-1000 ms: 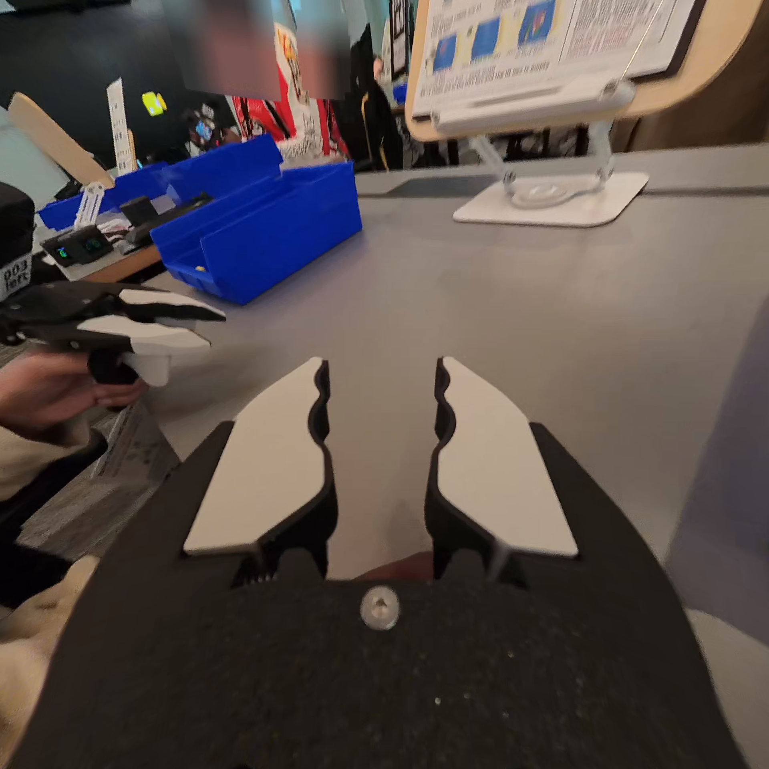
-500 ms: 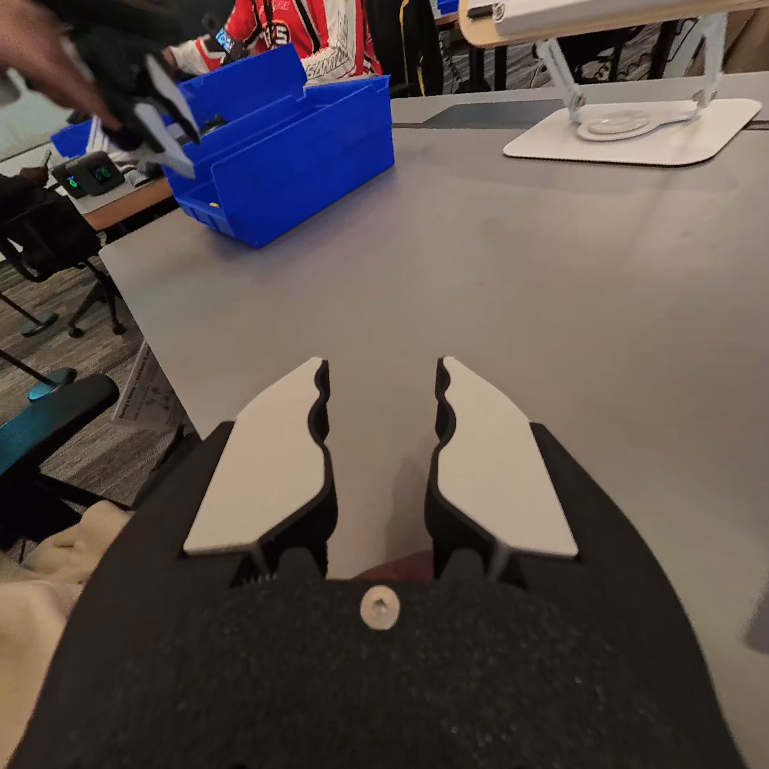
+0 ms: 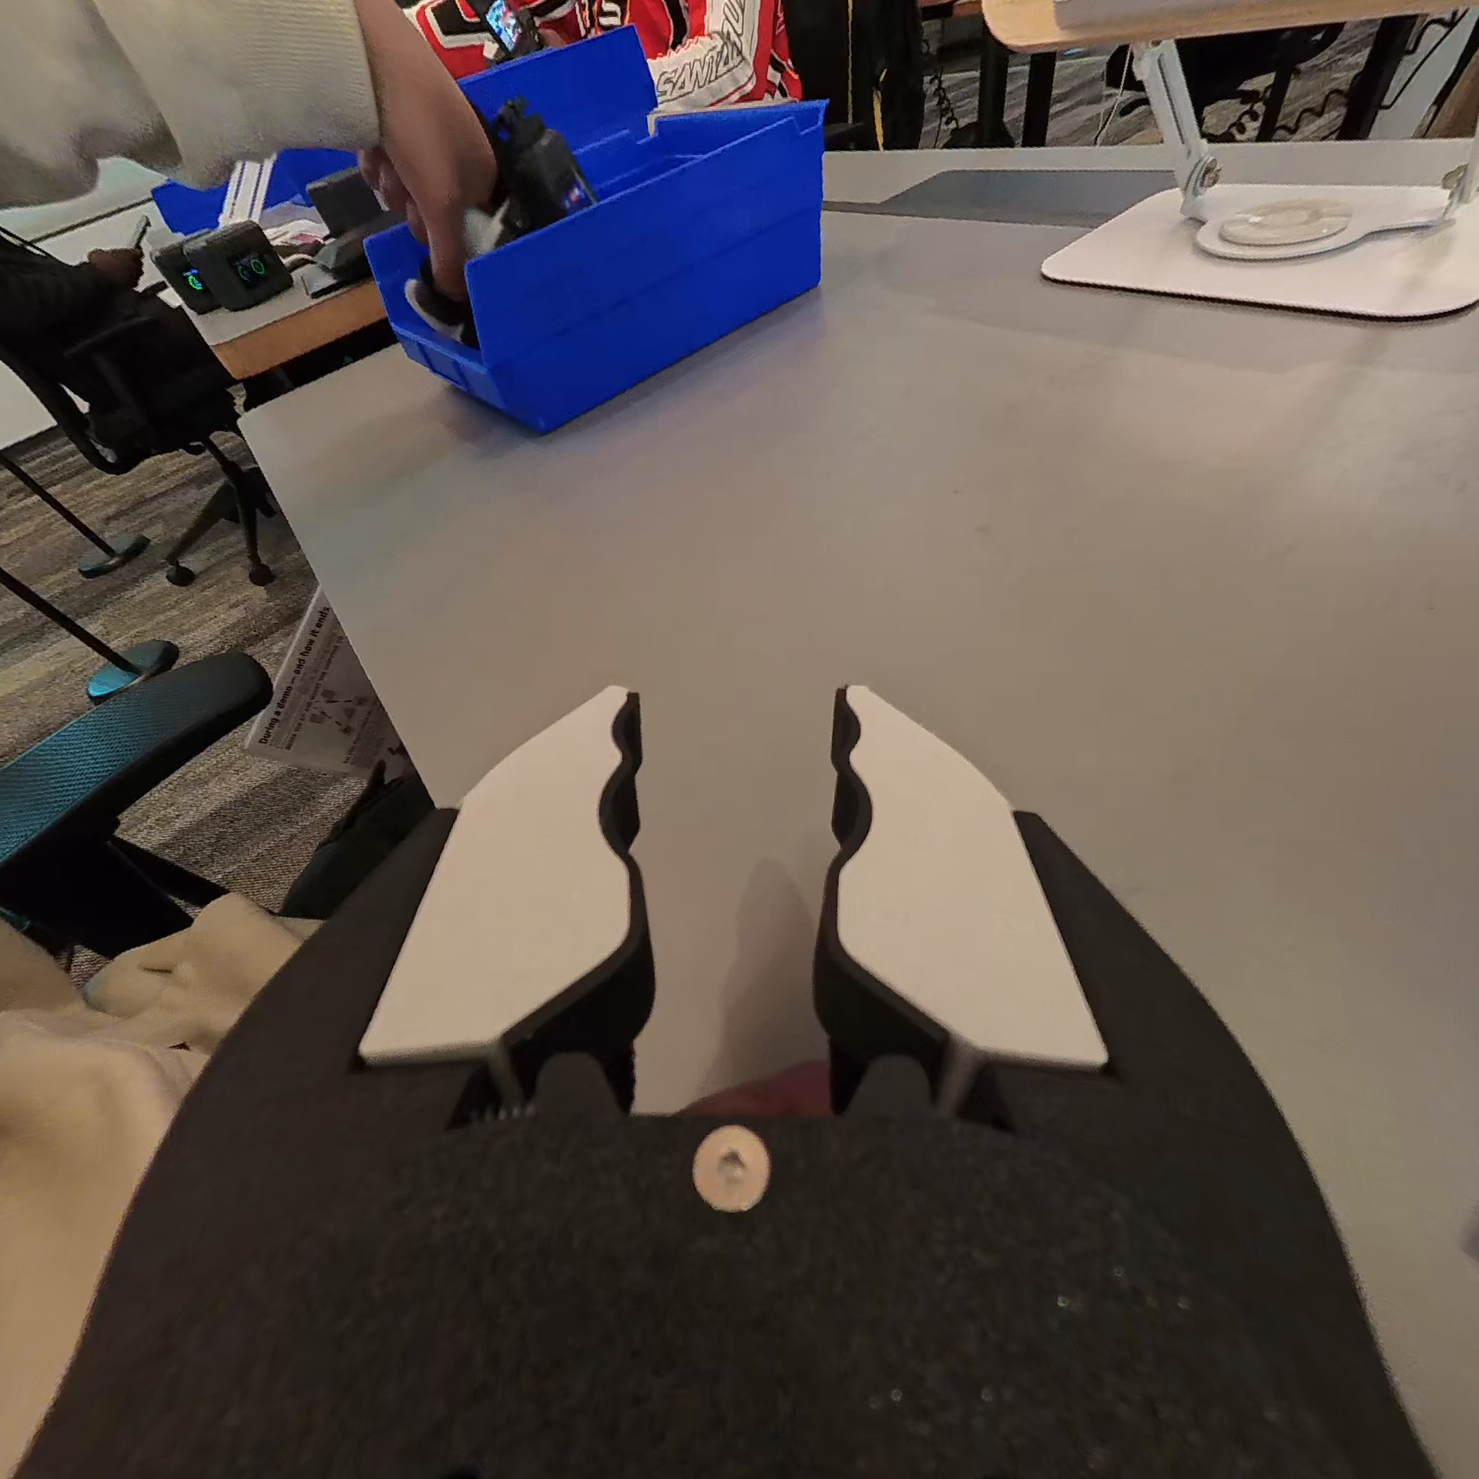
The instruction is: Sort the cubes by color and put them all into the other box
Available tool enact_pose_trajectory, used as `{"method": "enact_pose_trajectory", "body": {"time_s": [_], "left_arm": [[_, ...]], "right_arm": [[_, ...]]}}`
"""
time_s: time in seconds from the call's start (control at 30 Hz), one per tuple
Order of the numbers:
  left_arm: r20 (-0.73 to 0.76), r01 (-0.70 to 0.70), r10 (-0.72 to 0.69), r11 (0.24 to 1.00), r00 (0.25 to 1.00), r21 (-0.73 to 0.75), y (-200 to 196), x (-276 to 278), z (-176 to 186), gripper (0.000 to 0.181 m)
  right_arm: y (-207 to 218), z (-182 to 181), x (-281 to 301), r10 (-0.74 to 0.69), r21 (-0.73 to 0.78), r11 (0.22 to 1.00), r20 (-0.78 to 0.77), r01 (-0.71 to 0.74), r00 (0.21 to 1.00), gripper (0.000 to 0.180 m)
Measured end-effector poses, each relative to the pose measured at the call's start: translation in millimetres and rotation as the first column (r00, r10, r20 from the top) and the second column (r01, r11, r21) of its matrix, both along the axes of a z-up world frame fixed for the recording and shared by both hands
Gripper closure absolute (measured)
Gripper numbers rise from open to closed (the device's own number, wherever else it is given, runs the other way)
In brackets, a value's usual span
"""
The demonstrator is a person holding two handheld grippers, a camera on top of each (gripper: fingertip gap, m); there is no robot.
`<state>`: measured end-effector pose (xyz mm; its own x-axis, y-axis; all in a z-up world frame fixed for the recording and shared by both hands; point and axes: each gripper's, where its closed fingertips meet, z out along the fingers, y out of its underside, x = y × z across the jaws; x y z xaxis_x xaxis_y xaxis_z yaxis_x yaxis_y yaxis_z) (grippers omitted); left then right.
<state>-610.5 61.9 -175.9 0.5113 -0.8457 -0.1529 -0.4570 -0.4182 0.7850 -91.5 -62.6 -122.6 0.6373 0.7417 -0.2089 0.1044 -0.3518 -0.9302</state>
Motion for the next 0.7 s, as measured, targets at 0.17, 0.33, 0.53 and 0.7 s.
{"method": "enact_pose_trajectory", "body": {"time_s": [0.17, 0.33, 0.53, 0.7], "left_arm": [[0.012, -0.061, 0.063, 0.995, 0.998, -0.084, -8.5, -0.7, -7.1, 0.157], [0.022, -0.010, 0.012, 0.998, 1.000, -0.059, -3.9, -6.2, -4.4, 0.180], [0.075, -0.030, 0.029, 0.999, 0.997, 0.011, -6.8, -3.4, 10.8, 0.180], [-0.026, -0.011, 0.011, 1.000, 1.000, 0.011, -5.0, -15.9, 23.6, 0.142]], "right_arm": [[-1.8, -2.0, -3.2, 0.015, 0.009, 1.000, 0.030, -0.015, 0.999, 0.134], [-1.6, -2.7, -3.0, 0.018, 0.003, 1.000, 0.032, -0.018, 0.999, 0.134], [-0.4, -2.9, -1.7, 0.016, -0.013, 1.000, 0.019, -0.016, 1.000, 0.135], [-2.1, -5.4, -6.9, 0.029, -0.005, 1.000, 0.052, -0.029, 0.998, 0.135]]}}
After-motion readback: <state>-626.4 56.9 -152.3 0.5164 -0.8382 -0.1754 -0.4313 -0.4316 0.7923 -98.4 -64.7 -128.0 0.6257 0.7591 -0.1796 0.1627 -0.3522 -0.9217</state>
